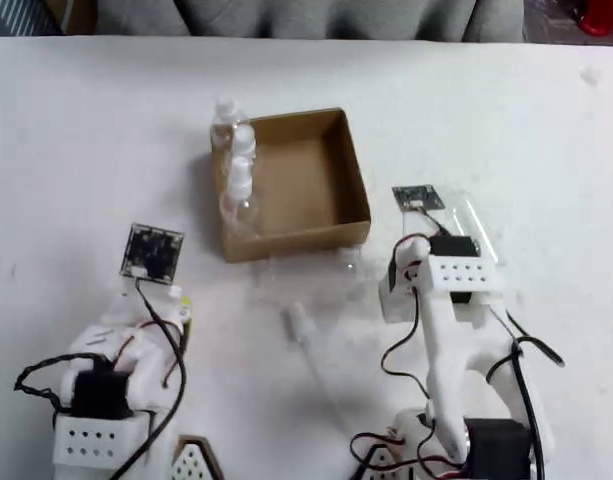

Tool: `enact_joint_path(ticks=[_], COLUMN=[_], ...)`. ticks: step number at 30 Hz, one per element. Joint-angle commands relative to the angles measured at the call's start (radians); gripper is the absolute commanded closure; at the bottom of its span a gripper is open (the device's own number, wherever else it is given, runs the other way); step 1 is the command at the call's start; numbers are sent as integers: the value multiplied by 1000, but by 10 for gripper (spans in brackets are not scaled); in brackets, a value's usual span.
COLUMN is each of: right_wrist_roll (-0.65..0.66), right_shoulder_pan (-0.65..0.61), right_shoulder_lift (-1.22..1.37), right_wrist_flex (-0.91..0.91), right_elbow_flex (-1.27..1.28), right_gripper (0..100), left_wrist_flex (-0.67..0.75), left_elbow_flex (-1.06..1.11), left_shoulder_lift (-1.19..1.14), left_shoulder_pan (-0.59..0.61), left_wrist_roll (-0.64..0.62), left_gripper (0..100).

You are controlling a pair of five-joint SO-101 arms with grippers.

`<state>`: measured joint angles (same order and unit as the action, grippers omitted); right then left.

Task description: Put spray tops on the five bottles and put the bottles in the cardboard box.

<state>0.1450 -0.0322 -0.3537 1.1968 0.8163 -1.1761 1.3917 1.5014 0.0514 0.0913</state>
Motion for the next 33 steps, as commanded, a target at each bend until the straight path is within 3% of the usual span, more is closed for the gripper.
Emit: enact_joint_path(ticks=[1, 5, 9, 17, 24, 30, 33], right_wrist_roll=[8, 11, 9, 9, 9, 9, 9], right_shoulder_pan=[19, 21, 22, 15, 13, 12, 12], right_shoulder_lift=[8, 21, 41, 110, 134, 136, 136], right_wrist_flex=[-108, -171, -214, -280, -295, -297, -297], right_elbow_flex=[8, 6, 8, 2, 0, 0, 0], right_gripper=[823, 935, 932, 932, 932, 932, 932], left_wrist_flex=[-58, -58, -6, 57, 115, 270, 308], left_elbow_flex=[-135, -149, -180, -425, -555, -562, -554], left_shoulder_lift=[12, -42, -245, -722, -961, -1116, -1176], left_shoulder_pan=[-124, -252, -395, -608, -671, -671, -671], left_wrist_roll=[-18, -75, -138, -457, -827, -859, -879], left_gripper=[942, 942, 942, 942, 941, 936, 855])
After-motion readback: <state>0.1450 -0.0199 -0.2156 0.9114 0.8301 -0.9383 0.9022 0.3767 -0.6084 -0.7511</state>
